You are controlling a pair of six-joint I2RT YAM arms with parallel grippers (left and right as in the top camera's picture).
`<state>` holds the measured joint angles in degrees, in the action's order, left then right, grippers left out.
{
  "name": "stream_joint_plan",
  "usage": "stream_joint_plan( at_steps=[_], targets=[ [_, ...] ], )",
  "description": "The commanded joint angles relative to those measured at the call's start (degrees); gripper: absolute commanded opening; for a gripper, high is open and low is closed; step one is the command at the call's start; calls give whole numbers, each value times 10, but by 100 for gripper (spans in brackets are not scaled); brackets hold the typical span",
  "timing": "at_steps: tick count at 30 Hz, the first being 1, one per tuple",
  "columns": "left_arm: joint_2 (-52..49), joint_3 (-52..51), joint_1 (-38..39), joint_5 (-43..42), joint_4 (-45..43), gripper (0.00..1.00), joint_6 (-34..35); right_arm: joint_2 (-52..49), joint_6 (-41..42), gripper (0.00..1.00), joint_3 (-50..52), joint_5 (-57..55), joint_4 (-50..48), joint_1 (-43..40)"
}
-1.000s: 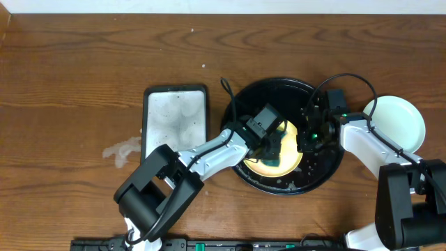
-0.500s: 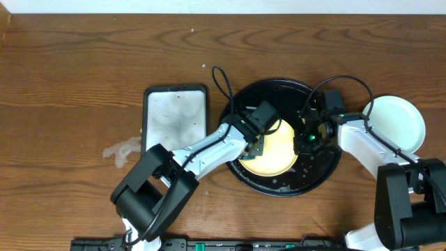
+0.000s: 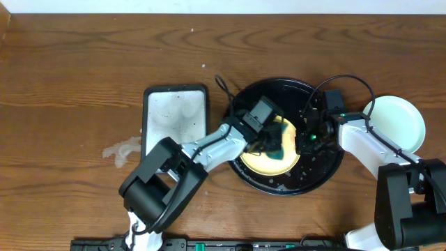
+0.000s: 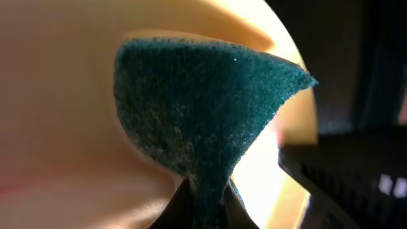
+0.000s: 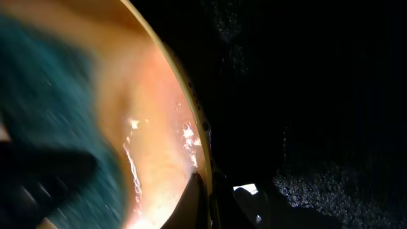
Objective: Clean dirty plates on tray and stack at the side
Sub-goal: 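Scrub the red stain on the yellow plate with the sponge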
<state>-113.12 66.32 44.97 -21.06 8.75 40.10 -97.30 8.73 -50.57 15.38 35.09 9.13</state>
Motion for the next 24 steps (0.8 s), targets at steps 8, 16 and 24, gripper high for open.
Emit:
stream_joint_plan(
  at_steps=[8, 16, 24],
  targets=[
    [-27, -16, 35, 54, 106, 8, -54, -15, -6, 1, 8, -35, 7, 0],
    [-25, -13, -28, 368, 256, 8, -73, -15, -6, 1, 8, -35, 7, 0],
    [-25, 35, -46, 430, 285, 7, -162, -15, -6, 1, 8, -35, 7, 0]
  ],
)
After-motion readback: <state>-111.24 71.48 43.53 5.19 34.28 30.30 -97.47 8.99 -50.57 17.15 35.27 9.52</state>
